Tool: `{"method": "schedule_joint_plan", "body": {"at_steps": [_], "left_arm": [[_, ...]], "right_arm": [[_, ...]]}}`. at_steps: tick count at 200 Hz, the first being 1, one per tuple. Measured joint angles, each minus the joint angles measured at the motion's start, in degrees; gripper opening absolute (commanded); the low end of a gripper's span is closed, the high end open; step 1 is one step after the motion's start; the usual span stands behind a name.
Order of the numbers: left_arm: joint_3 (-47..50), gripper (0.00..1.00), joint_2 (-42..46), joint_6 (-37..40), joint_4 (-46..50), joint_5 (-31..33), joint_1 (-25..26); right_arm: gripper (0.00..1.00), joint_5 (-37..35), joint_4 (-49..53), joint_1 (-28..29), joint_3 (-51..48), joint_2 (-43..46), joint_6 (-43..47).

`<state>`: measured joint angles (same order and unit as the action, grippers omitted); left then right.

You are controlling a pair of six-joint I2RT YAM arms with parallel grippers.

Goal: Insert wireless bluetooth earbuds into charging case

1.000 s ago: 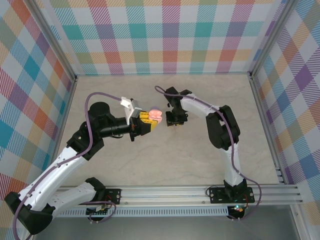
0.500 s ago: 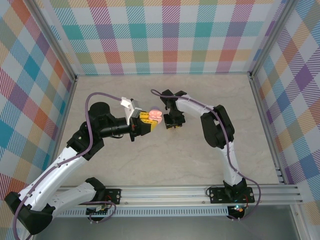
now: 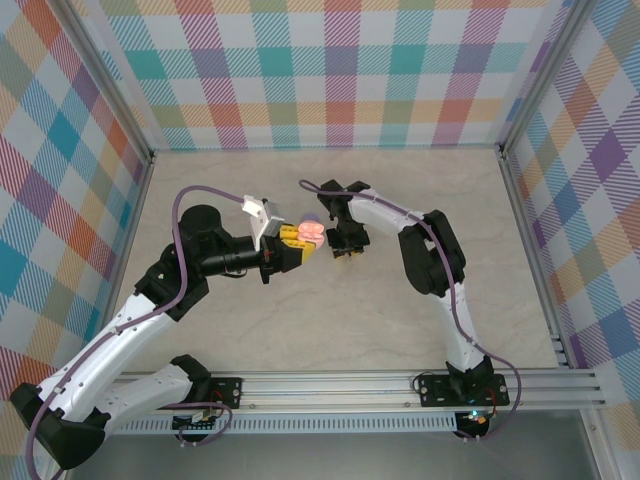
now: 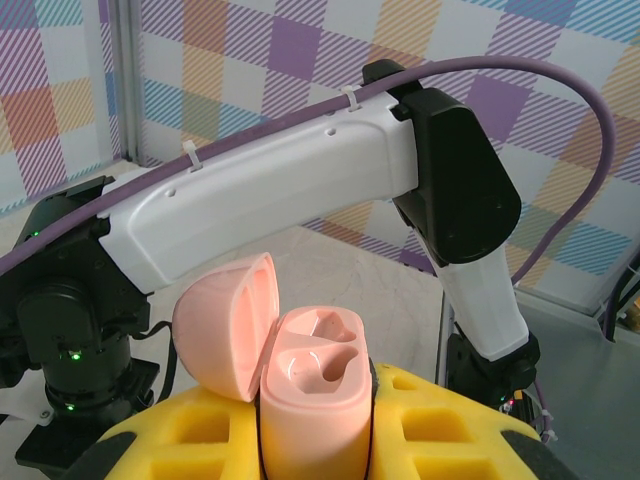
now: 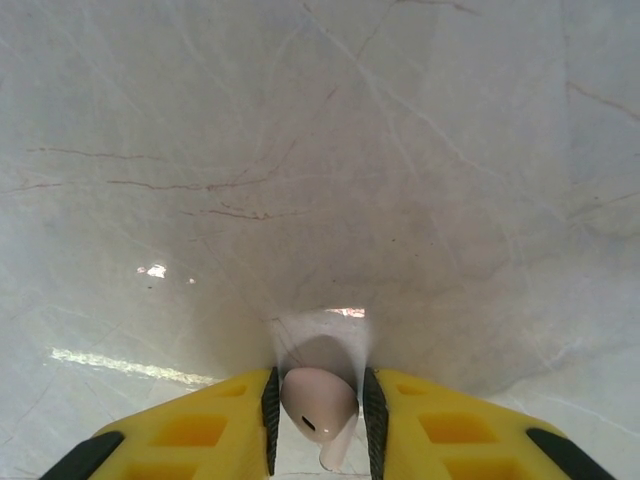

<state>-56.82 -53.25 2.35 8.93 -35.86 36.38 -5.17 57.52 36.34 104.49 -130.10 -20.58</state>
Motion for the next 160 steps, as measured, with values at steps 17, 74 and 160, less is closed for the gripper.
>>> {"method": "schedule_joint_plan", "body": {"at_steps": [17, 74, 160], "left_arm": [[0.0, 0.13, 0.0, 0.0, 0.0, 0.0, 0.0], [0.0, 0.12, 0.0, 0.0, 0.0, 0.0, 0.0], [-0.4, 0.11, -3.7, -1.3, 2.1, 3.5, 0.0]], "right_arm": [[0.28, -0.2, 0.0, 0.0, 0.0, 0.0, 0.0], [0.24, -0.4, 0.0, 0.0, 0.0, 0.0, 0.0], [0.21, 3.8, -13.5, -2.6, -14.8, 8.8, -1.1]]}}
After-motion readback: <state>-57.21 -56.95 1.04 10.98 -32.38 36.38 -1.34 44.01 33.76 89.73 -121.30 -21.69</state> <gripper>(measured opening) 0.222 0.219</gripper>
